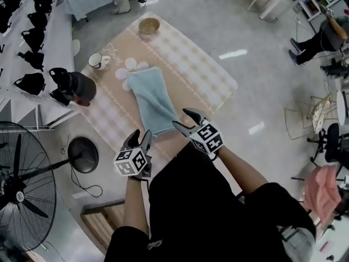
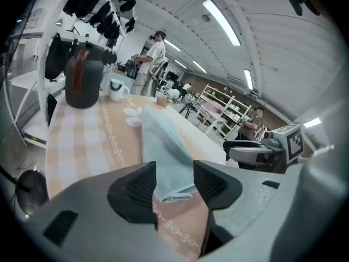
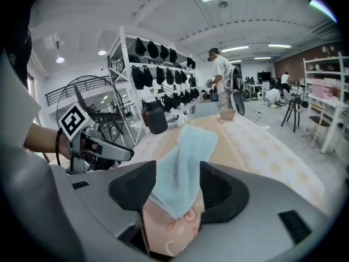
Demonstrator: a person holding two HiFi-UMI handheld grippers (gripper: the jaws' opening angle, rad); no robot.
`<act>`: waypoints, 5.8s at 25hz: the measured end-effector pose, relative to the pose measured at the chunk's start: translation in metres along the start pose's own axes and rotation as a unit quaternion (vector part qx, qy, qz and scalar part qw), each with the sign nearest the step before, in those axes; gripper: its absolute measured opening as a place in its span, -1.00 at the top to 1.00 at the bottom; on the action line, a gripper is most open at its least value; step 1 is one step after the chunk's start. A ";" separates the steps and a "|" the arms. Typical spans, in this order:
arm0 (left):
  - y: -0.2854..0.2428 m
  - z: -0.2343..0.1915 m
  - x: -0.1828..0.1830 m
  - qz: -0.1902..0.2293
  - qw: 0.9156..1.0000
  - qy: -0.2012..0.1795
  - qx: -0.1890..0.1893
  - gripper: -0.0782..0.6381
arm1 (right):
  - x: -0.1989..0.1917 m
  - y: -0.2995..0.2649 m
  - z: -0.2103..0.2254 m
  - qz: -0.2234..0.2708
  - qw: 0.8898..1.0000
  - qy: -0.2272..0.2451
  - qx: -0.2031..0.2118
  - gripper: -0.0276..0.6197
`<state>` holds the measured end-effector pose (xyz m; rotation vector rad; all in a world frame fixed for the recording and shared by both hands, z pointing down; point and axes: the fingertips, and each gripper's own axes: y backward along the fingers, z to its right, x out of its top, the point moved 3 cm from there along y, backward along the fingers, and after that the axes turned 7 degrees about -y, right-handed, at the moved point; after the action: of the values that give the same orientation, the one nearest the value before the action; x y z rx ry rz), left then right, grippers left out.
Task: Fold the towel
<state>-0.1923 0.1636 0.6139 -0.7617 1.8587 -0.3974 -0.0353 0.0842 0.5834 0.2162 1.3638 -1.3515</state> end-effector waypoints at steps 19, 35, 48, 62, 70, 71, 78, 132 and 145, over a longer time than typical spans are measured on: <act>-0.054 -0.020 -0.070 -0.104 0.993 0.034 -0.034 0.23 | -0.102 -0.044 0.012 -0.098 0.992 -0.060 -0.044 0.21; -0.066 -0.021 -0.083 -0.151 0.988 -0.002 -0.031 0.31 | -0.122 -0.060 0.017 -0.121 0.990 -0.067 -0.026 0.65; -0.038 -0.010 -0.096 -0.146 0.987 -0.055 -0.041 0.66 | -0.133 -0.037 -0.011 -0.139 0.989 -0.051 -0.006 0.73; 0.005 0.004 -0.101 -0.148 0.985 -0.018 -0.083 0.66 | -0.127 -0.004 -0.048 -0.154 0.988 -0.019 0.021 0.73; 0.009 -0.001 -0.050 -0.127 0.988 0.013 -0.092 0.67 | -0.079 -0.003 -0.045 -0.141 0.989 -0.024 0.038 0.74; 0.008 -0.003 -0.042 -0.122 0.989 0.011 -0.088 0.67 | -0.073 -0.005 -0.043 -0.142 0.989 -0.023 0.040 0.74; -0.007 -0.016 0.000 -0.102 0.993 0.006 -0.062 0.67 | -0.024 -0.024 -0.033 -0.139 0.988 -0.016 0.061 0.75; -0.070 -0.094 0.111 0.022 0.990 0.136 -0.010 0.38 | 0.118 -0.153 0.084 -0.035 0.938 -0.338 0.071 0.20; -0.026 -0.064 0.080 0.037 0.996 0.078 0.013 0.38 | 0.088 -0.095 0.034 -0.050 0.984 -0.171 0.028 0.19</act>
<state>-0.2625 0.0863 0.5988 -0.6582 2.0165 -0.4440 -0.1179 -0.0210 0.5800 -0.0483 1.0601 -1.4358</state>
